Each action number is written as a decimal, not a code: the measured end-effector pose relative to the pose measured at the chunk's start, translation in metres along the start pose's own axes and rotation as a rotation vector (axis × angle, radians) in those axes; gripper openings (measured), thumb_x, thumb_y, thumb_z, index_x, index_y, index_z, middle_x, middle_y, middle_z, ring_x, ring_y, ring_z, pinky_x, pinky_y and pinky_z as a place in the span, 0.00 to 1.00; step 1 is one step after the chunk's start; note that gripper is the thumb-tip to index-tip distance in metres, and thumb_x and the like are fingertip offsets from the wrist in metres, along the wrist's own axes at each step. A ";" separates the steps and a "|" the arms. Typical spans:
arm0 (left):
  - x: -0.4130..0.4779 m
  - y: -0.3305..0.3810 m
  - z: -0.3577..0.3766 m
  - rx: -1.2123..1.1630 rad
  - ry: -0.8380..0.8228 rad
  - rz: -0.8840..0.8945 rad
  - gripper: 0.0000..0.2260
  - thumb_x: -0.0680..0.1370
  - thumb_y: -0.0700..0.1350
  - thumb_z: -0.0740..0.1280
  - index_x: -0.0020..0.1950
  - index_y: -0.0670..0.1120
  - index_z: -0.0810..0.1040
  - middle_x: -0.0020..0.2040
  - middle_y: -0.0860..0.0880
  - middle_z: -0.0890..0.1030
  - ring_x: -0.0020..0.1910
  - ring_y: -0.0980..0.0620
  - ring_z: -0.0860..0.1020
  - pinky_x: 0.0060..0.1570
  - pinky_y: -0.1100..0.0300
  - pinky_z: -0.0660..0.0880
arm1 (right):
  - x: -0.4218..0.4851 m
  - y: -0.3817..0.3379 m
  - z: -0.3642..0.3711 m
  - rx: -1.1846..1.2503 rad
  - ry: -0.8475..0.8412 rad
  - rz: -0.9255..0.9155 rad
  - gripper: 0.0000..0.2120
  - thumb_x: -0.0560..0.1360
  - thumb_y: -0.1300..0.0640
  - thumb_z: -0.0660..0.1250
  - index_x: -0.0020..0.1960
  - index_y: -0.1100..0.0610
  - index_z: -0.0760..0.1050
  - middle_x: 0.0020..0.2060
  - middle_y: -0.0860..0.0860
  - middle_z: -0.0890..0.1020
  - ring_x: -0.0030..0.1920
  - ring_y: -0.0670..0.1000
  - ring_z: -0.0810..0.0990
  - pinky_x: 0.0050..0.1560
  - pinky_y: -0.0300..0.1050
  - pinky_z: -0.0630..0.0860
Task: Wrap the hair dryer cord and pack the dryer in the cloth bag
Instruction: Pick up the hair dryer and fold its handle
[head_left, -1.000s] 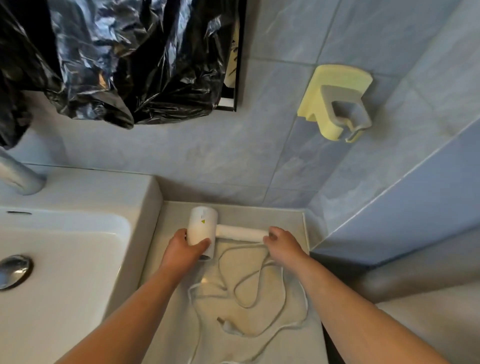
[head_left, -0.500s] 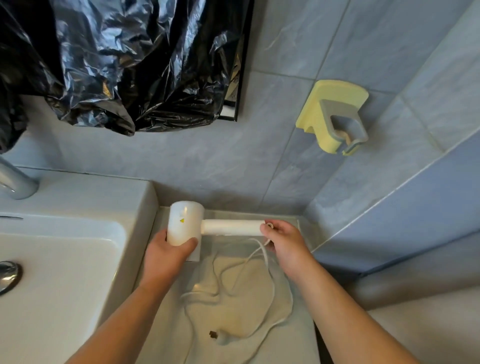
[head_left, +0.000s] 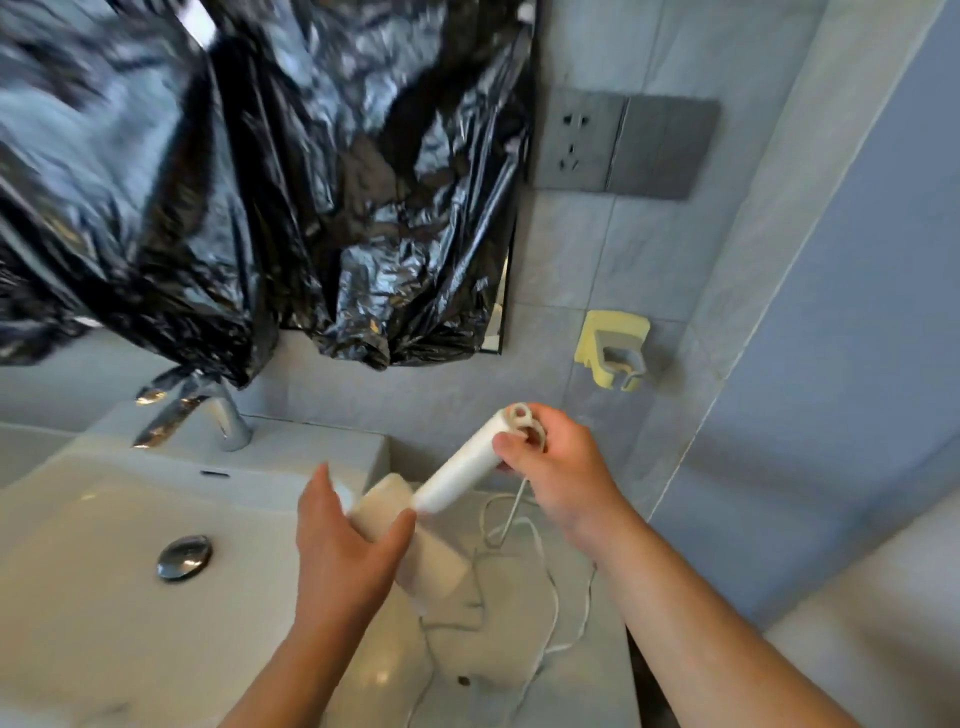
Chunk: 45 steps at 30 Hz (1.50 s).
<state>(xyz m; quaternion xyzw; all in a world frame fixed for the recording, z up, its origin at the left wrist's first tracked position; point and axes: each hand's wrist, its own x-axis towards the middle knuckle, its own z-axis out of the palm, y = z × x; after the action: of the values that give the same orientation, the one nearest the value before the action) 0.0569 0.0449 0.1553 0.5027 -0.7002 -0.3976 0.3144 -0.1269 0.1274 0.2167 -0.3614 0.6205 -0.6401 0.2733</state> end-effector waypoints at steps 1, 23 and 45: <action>-0.003 0.011 -0.009 0.052 0.014 0.123 0.39 0.70 0.53 0.75 0.76 0.46 0.63 0.75 0.45 0.67 0.73 0.46 0.65 0.71 0.49 0.63 | -0.005 -0.014 0.004 -0.032 -0.034 -0.027 0.10 0.72 0.66 0.69 0.47 0.52 0.78 0.39 0.49 0.81 0.42 0.47 0.79 0.47 0.49 0.80; -0.052 0.109 -0.104 -0.162 0.032 0.428 0.05 0.80 0.40 0.64 0.45 0.48 0.73 0.39 0.50 0.77 0.37 0.55 0.74 0.35 0.67 0.69 | -0.092 -0.111 0.041 -0.225 -0.156 -0.158 0.11 0.80 0.58 0.60 0.43 0.49 0.78 0.29 0.48 0.74 0.28 0.46 0.71 0.31 0.41 0.71; 0.006 0.113 -0.151 -0.811 -0.293 0.155 0.10 0.83 0.44 0.60 0.56 0.40 0.76 0.49 0.39 0.82 0.47 0.43 0.82 0.44 0.48 0.81 | -0.093 -0.114 0.088 -0.614 0.070 -0.313 0.27 0.60 0.39 0.69 0.58 0.40 0.67 0.48 0.44 0.77 0.48 0.48 0.77 0.48 0.46 0.76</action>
<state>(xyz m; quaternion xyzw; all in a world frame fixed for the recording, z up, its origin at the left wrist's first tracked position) 0.1308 0.0227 0.3282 0.2229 -0.5601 -0.6829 0.4127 0.0097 0.1583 0.3152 -0.4954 0.7303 -0.4696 0.0288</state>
